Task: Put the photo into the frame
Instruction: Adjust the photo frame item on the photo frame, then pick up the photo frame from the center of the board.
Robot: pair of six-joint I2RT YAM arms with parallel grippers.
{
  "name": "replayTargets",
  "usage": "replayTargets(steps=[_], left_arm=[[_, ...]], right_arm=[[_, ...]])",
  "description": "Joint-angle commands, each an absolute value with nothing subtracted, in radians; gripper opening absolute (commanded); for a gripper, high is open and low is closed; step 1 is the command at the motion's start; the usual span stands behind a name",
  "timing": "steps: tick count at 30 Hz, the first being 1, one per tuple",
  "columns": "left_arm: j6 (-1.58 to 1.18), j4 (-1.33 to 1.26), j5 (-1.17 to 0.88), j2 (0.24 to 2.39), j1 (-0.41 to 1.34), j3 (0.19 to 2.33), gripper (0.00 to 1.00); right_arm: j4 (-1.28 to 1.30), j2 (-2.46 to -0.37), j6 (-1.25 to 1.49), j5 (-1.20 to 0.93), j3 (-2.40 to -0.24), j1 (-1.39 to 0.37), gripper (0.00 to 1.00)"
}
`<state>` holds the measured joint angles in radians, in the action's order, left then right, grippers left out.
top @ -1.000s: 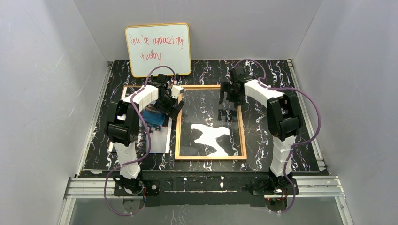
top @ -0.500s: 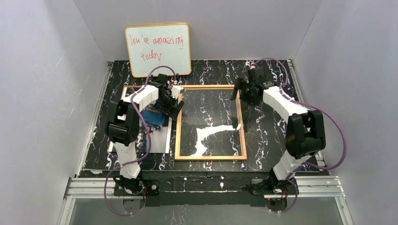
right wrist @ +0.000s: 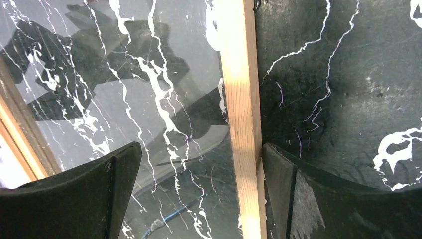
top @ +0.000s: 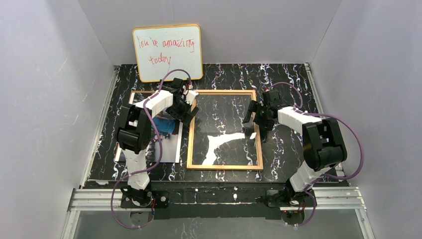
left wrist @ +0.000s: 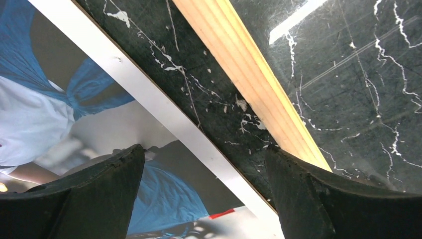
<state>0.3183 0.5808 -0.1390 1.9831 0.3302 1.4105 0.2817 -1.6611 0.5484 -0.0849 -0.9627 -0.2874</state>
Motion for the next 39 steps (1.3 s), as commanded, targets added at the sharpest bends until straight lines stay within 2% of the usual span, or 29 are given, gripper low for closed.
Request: replayTargets(steps=[1, 6, 13, 20, 27, 32, 37, 39], left_arm=[[0.313, 0.572, -0.195, 2.081, 0.365, 1.388, 0.89], [0.325, 0.571, -0.182, 2.108, 0.378, 1.39, 0.87], [0.343, 0.572, -0.193, 2.111, 0.386, 1.375, 0.86], [0.35, 0.575, -0.222, 2.106, 0.387, 1.353, 0.84], [0.354, 0.585, -0.252, 2.1, 0.388, 1.342, 0.82], [0.353, 0.59, -0.255, 2.092, 0.388, 1.342, 0.82], [0.356, 0.598, -0.215, 2.06, 0.387, 1.349, 0.83], [0.357, 0.61, -0.189, 2.039, 0.378, 1.371, 0.87]], right_arm=[[0.149, -1.652, 0.649, -0.289, -0.9, -0.29, 0.99], [0.013, -1.58, 0.764, -0.525, -0.843, -0.285, 0.98], [-0.352, -1.347, 1.049, -0.763, -0.665, -0.278, 0.93], [-0.79, -1.248, 1.366, -0.826, -0.517, -0.278, 0.93], [-1.027, -1.273, 1.486, -0.807, -0.483, -0.298, 0.89], [-1.054, -1.33, 1.496, -0.81, -0.552, -0.327, 0.86], [-0.797, -1.263, 1.362, -0.793, -0.638, -0.327, 0.88], [-0.75, -1.246, 1.344, -0.785, -0.668, -0.326, 0.89]])
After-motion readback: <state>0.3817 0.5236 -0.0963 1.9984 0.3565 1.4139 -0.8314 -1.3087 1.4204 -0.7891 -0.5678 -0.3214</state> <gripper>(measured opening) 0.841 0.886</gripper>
